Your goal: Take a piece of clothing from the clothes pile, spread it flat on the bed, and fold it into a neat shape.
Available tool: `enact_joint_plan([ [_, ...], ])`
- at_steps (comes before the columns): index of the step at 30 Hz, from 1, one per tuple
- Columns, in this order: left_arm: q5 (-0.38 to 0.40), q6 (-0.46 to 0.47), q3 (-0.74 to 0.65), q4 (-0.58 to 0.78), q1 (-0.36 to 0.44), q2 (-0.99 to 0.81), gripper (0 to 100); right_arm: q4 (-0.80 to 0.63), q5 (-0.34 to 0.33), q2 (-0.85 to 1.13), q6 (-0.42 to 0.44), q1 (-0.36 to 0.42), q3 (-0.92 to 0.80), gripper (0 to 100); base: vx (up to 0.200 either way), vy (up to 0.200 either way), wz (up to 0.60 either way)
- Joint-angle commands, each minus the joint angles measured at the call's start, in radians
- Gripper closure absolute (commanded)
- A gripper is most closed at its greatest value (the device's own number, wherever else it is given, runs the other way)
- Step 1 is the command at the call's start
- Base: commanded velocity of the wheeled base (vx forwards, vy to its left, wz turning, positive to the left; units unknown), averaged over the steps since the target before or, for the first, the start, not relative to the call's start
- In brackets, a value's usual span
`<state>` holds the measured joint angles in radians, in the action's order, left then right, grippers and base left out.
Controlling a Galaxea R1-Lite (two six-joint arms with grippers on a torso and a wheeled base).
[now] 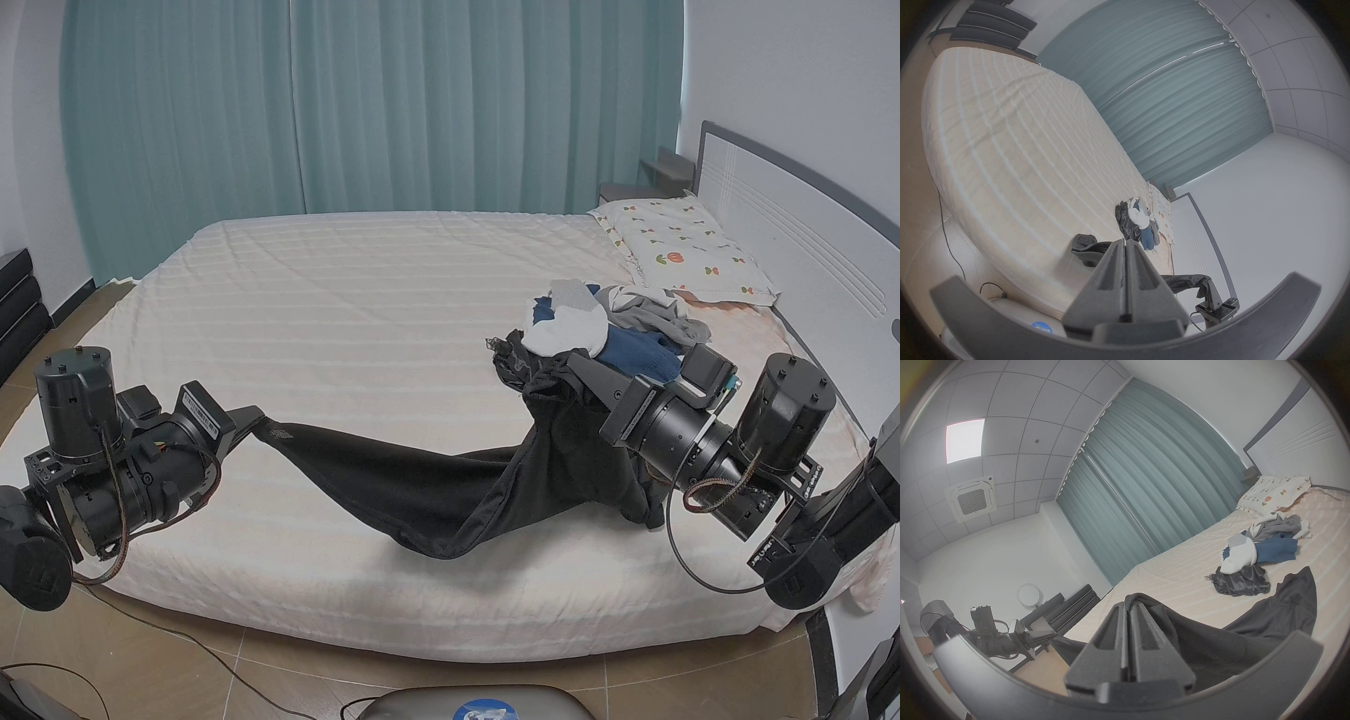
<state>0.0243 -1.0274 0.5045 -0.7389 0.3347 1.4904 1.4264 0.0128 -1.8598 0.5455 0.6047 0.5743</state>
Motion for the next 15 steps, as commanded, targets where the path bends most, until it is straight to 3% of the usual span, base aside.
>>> enact_joint_plan([
  [1,0.0,0.0,0.0,0.0,-0.002,-0.004,100,0.0,0.001,0.008,0.001,0.0,-0.001,100,0.0,0.2,0.0],
  [15,-0.001,0.0,0.0,0.0,-0.009,-0.018,100,0.006,0.001,0.016,0.001,0.0,0.013,100,0.0,0.2,0.0],
])
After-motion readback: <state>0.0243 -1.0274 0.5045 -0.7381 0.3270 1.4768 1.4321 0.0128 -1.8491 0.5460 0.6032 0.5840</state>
